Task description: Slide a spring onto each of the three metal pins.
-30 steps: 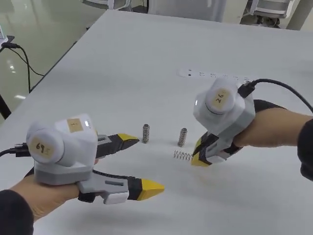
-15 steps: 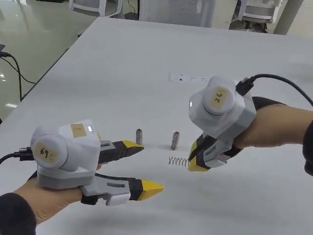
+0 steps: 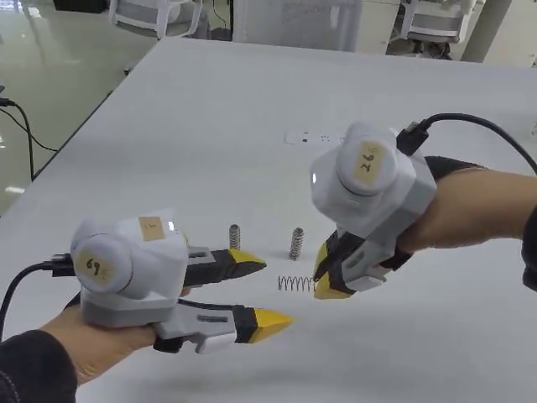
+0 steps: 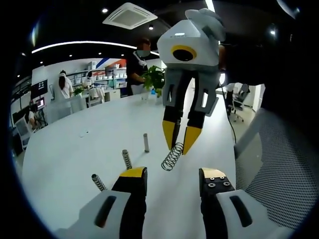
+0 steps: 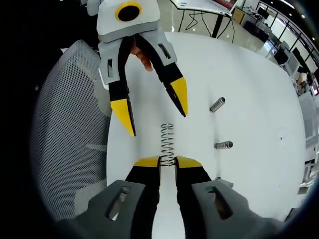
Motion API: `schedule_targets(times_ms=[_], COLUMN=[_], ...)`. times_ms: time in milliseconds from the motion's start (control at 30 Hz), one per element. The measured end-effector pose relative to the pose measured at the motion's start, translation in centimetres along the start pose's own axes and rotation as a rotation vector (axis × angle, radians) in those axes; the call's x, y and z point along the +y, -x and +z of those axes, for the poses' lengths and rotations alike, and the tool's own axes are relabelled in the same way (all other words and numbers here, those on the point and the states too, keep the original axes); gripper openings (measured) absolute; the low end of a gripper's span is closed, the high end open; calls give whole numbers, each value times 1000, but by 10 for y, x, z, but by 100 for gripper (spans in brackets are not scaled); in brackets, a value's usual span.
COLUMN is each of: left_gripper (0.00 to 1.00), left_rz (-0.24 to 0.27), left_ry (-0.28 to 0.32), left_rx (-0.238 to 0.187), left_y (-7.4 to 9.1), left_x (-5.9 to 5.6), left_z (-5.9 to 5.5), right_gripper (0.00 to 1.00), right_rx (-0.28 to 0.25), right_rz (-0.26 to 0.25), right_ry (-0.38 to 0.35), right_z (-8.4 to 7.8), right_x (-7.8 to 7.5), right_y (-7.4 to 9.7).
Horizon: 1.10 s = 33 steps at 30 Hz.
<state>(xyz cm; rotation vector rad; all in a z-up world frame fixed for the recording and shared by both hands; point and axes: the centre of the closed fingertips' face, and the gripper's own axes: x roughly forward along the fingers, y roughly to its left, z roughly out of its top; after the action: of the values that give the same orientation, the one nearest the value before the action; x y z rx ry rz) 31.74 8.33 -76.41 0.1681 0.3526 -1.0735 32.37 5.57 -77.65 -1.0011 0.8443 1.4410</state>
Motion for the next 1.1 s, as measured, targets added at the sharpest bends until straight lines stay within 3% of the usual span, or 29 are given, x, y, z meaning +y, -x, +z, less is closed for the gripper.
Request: schedule_targets(times_ms=[500, 1100], left_gripper=[27, 10], left_rz=[-36, -62], left_ry=[-38, -67], left_rx=[-7, -3], left_y=[-3, -5], left_x=[-12, -19], left_z=[6, 7], right_gripper=[13, 13], right_rx=[-18, 8], right_rz=[12, 39], right_ry=[57, 115], right_z=[10, 5], right_x=[10, 20], right_y=[4, 6])
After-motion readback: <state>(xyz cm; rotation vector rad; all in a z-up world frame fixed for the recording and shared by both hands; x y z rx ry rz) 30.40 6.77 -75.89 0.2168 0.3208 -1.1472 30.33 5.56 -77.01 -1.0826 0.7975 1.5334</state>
